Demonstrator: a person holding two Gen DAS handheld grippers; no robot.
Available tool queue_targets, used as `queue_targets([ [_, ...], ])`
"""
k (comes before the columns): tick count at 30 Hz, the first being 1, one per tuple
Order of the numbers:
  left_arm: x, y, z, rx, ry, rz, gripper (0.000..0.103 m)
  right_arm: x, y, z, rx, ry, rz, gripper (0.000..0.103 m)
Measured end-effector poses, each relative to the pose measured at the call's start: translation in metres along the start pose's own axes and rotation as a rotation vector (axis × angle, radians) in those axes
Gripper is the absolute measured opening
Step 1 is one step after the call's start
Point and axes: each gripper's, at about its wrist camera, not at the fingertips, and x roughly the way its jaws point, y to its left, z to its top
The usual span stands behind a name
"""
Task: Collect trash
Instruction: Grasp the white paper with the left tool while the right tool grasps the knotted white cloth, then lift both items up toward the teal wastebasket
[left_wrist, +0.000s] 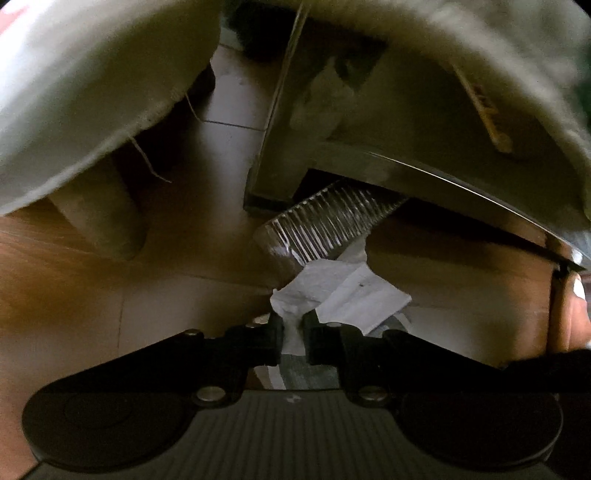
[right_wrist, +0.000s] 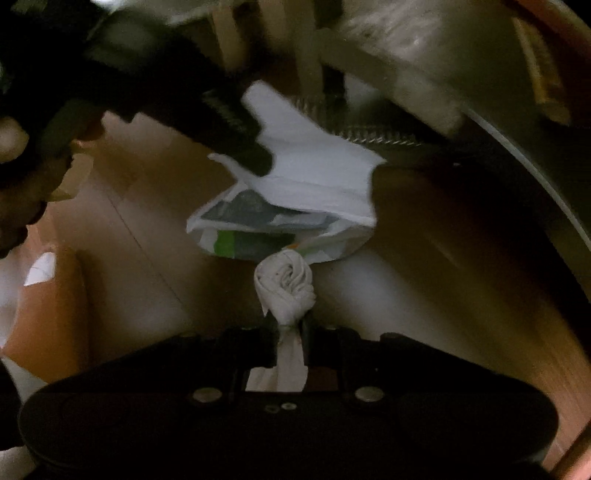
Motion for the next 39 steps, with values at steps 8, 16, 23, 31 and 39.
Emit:
queue_targets([
  [8, -0.07, -0.016, -0.017, 0.071, 0.001, 0.009, 0.01, -0.086, -0.009, -0.014, 0.063, -0.099, 0.006, 0.011],
  [16, -0.17, -0.04, -0.014, 0.136, -0.095, 0.015, 0.01, -0.19, -0.01, -0.025, 0.093, -0.231, -0.008, 0.011],
  [23, -0.279, -0.073, -0.009, 0.16, -0.26, 0.012, 0.01, -0.288, 0.002, -0.025, 0.098, -0.402, -0.046, 0.011],
  [31, -0.396, -0.114, -0.014, 0.148, -0.466, -0.004, 0.01, -0.41, 0.011, -0.038, 0.084, -0.589, -0.079, 0.011],
  [39, -0.502, -0.162, -0.023, 0.169, -0.658, -0.016, 0.01, -0.514, 0.016, -0.039, 0.041, -0.763, -0.129, 0.011],
])
